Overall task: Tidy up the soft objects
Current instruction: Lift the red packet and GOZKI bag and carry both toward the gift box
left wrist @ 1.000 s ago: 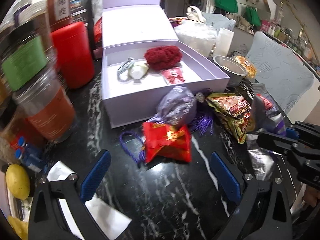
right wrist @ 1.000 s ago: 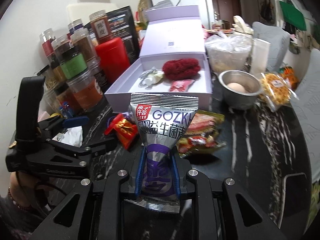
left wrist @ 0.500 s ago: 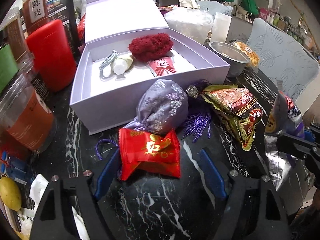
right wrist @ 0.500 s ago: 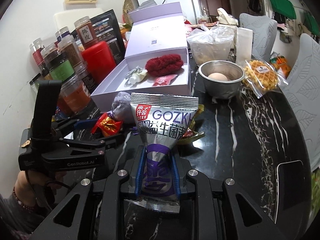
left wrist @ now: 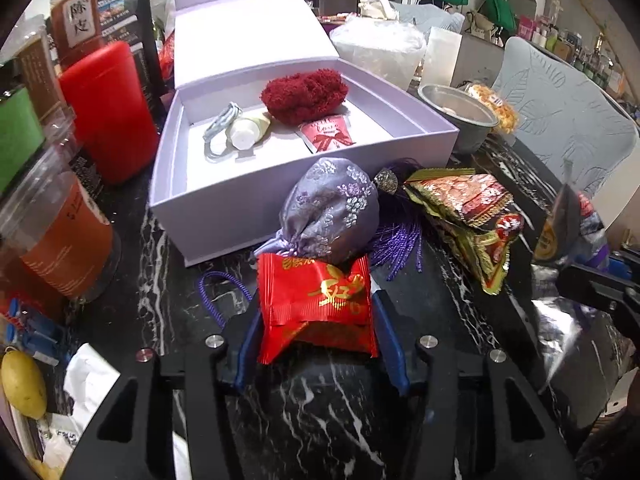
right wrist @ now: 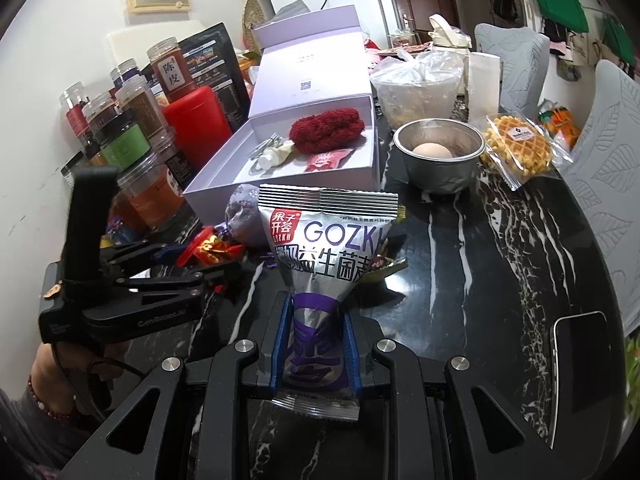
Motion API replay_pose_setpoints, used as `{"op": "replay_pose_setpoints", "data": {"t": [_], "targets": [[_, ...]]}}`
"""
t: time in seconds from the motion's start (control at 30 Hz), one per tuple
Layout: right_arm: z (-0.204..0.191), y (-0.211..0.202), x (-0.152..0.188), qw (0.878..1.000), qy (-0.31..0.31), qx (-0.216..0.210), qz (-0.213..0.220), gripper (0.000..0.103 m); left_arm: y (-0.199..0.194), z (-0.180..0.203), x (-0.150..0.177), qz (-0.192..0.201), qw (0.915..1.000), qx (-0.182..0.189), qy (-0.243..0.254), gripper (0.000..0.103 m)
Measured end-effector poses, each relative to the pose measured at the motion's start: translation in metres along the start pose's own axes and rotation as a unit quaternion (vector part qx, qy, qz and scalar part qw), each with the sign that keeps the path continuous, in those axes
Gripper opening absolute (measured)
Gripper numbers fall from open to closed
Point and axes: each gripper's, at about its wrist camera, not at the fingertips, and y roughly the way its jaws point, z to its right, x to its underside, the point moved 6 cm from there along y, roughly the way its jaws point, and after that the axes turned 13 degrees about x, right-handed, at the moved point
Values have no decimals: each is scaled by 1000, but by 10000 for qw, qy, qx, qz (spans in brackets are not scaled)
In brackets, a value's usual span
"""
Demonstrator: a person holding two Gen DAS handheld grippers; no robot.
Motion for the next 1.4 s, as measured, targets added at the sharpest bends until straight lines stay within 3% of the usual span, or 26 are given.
{"op": "replay_pose_setpoints", "data": {"t": [0.27,0.67,1.2,1.27,1.33,1.4], "targets": [[-8,-5,3,10000,-54,-61,22,24,-33,11,6,161,9996,229,29,51],[-21,-17,10,9995,-111,-14,285,21,-57,11,19,298,9993,244,0,51],[-37,17,28,9969,-531,170,-556,22,-66,3,30,307,9993,212,-94,51],[-37,22,28,9966,-474,145,-658,30,-66,2,31,310,9992,216,-119,51],[-38,32,31,9951,-432,167,-878,53,-67,0,31,308,9992,211,-135,51],[-39,39,32,9946,-470,253,-887,53,-67,-1,31,304,9992,201,-149,51]]}}
